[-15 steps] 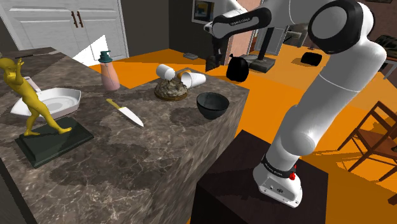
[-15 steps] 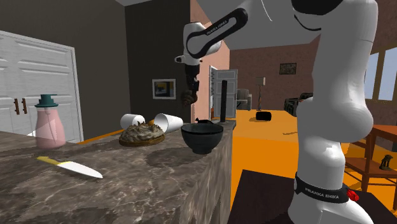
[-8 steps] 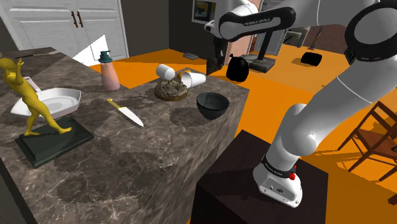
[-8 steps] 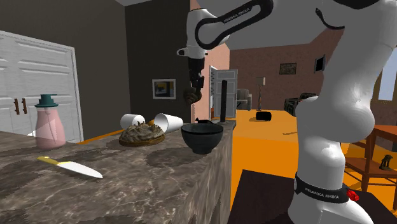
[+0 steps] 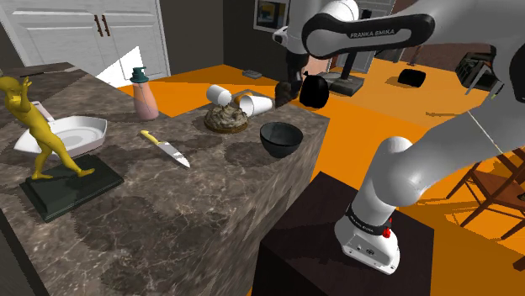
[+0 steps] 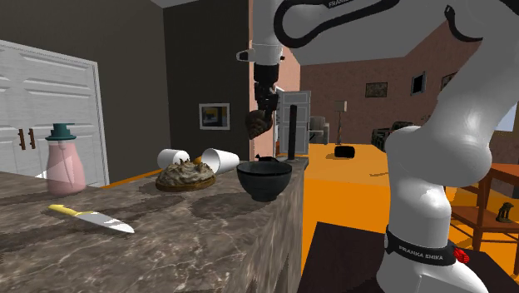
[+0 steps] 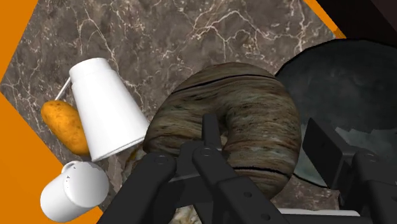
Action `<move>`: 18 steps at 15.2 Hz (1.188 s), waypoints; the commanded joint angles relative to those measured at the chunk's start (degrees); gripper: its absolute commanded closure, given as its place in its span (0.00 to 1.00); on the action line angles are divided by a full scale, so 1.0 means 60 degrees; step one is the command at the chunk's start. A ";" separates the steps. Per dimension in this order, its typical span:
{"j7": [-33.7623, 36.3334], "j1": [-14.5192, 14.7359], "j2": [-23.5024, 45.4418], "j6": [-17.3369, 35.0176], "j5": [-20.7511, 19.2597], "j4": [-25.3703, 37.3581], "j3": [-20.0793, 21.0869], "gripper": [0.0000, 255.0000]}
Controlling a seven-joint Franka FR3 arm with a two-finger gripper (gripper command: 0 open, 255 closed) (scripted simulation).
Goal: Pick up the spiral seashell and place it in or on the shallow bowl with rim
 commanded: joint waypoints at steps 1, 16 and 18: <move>0.0279 0.0092 -0.0447 -0.0323 0.0115 -0.0266 0.0327 1.00; 0.1416 0.0356 -0.1415 0.0125 0.0332 -0.2088 0.1058 1.00; 0.1507 0.0343 -0.1395 0.0368 0.0280 -0.2324 0.1037 1.00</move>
